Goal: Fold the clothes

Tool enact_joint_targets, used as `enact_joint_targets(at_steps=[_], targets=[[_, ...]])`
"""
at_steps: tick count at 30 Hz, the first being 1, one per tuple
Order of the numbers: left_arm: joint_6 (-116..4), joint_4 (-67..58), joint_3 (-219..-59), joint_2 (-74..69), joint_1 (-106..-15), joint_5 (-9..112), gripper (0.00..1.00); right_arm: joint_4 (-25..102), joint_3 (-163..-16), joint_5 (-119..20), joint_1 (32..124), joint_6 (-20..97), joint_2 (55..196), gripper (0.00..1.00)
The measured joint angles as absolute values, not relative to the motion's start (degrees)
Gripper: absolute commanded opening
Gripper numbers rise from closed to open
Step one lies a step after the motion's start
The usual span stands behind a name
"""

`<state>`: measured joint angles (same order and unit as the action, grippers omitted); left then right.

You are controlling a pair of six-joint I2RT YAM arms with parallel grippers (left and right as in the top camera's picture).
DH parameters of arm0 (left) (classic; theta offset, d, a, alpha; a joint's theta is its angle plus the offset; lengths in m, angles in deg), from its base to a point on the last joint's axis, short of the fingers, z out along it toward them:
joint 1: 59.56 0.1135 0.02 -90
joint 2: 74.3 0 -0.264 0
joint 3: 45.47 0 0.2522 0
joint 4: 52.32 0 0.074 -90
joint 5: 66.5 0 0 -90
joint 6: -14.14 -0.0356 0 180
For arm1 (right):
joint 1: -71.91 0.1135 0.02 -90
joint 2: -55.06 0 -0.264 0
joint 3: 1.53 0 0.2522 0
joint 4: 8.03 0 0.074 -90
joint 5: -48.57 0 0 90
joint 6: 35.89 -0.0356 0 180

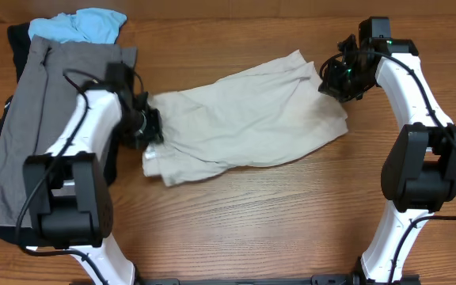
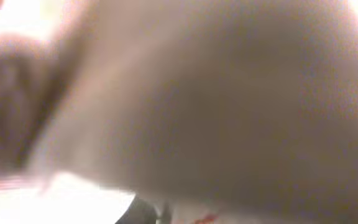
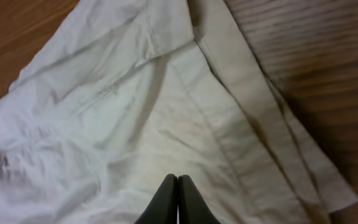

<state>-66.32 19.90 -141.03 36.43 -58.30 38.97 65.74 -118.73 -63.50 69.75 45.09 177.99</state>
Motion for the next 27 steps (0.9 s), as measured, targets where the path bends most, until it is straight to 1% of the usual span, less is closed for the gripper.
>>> enact_joint_targets(at_steps=[4, 7, 14, 23, 27], targets=[[-71.0, 22.1, -149.1, 36.4, -57.5, 38.4, 0.04, 67.5, -118.8, -64.7, 69.8, 45.2, 178.0, 0.04], [-73.9, 20.9, -152.7, 36.3, -57.5, 38.2, 0.04, 68.2, -118.8, -66.6, 69.8, 45.5, 178.0, 0.04], [-76.1, 18.9, -153.2, 36.2, -57.5, 38.0, 0.04, 67.8, -118.7, -68.3, 70.8, 46.4, 178.0, 0.04], [-76.1, 19.4, -155.5, 36.3, -57.5, 38.1, 0.04, 57.5, -110.2, -68.6, 71.2, 47.5, 177.8, 0.04], [-76.0, 19.1, -157.2, 36.3, -57.7, 40.7, 0.04, 53.3, -106.3, -68.5, 71.2, 47.5, 177.8, 0.04]])
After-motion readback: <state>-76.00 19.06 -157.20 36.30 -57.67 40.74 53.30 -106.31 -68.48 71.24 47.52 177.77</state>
